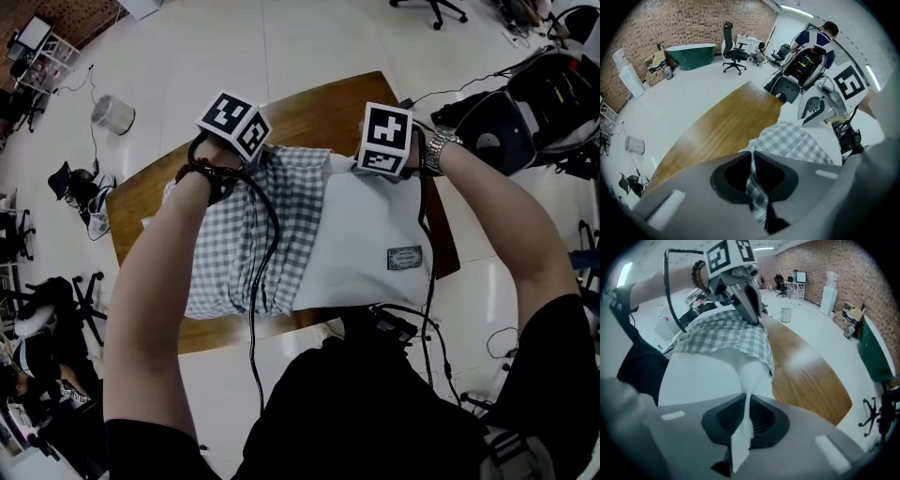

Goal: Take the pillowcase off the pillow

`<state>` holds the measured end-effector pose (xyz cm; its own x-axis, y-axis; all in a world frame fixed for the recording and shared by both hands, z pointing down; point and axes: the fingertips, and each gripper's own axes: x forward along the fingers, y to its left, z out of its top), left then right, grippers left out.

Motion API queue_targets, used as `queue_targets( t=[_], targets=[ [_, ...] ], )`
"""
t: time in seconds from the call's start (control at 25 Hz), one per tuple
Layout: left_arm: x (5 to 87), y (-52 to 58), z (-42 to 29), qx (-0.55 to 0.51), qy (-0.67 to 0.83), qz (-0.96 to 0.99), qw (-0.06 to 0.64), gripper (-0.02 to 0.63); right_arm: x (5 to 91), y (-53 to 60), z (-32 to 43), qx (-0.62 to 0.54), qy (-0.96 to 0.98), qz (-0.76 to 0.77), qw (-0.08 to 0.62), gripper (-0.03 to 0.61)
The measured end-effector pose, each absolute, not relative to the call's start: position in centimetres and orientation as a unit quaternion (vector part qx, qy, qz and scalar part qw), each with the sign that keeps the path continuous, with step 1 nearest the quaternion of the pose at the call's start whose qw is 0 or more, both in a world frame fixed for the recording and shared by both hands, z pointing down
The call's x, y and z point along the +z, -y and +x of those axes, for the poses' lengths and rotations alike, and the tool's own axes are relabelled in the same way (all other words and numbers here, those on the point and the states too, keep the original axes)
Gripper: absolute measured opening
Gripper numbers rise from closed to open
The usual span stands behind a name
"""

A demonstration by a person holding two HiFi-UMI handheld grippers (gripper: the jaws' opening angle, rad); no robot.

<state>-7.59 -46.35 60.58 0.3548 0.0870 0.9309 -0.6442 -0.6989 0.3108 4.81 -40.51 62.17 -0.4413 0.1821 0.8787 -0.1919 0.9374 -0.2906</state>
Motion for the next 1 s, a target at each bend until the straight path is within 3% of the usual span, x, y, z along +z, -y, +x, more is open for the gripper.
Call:
queue_targets(
  t=[0.44, 1.0],
  targets=[
    [58.9, 48.3, -15.8, 0.562, 0.284, 0.713, 0.31, 0.011, 53.6, 39.0, 7.6, 0.042, 0.86, 0.065, 0.505, 0.009],
    [56.9, 47.1, -27.1, 0.535, 0.378, 0.673, 0.345, 0.011, 52.1, 41.5, 9.7, 0.021, 0.845, 0.128, 0.52, 0.009]
  ],
)
